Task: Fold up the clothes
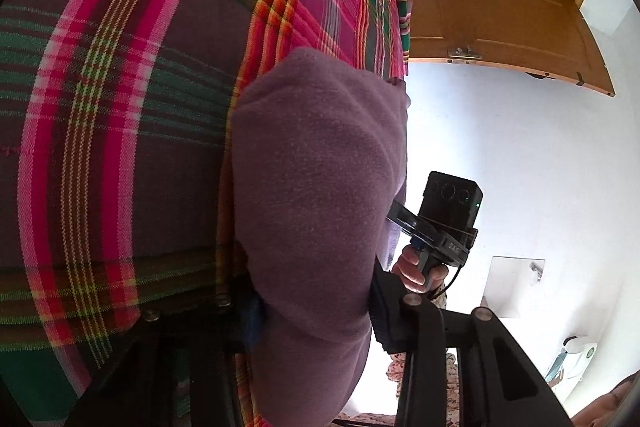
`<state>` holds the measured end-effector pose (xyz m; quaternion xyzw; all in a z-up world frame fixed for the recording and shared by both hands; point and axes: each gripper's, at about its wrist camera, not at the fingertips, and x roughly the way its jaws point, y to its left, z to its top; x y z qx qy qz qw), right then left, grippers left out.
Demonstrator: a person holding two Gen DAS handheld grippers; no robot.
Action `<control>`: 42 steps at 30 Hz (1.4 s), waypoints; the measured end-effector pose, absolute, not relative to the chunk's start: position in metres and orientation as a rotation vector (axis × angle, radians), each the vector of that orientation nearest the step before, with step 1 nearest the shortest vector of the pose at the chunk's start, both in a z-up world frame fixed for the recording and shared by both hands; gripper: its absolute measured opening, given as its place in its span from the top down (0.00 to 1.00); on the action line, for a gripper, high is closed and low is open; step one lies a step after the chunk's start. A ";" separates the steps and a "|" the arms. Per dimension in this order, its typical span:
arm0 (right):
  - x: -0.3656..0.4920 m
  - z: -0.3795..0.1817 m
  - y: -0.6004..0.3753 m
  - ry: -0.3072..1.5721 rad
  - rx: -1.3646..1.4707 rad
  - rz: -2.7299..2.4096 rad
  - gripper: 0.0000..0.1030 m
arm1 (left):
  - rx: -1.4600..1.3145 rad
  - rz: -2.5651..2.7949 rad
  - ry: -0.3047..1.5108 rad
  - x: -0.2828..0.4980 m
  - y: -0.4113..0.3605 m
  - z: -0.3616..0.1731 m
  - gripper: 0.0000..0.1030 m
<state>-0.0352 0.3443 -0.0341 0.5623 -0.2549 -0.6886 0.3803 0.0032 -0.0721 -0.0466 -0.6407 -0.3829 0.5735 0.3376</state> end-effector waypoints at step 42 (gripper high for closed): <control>-0.020 -0.029 0.338 -0.629 1.315 -1.906 0.78 | -1.634 1.575 -0.942 -0.013 -0.037 -0.035 0.62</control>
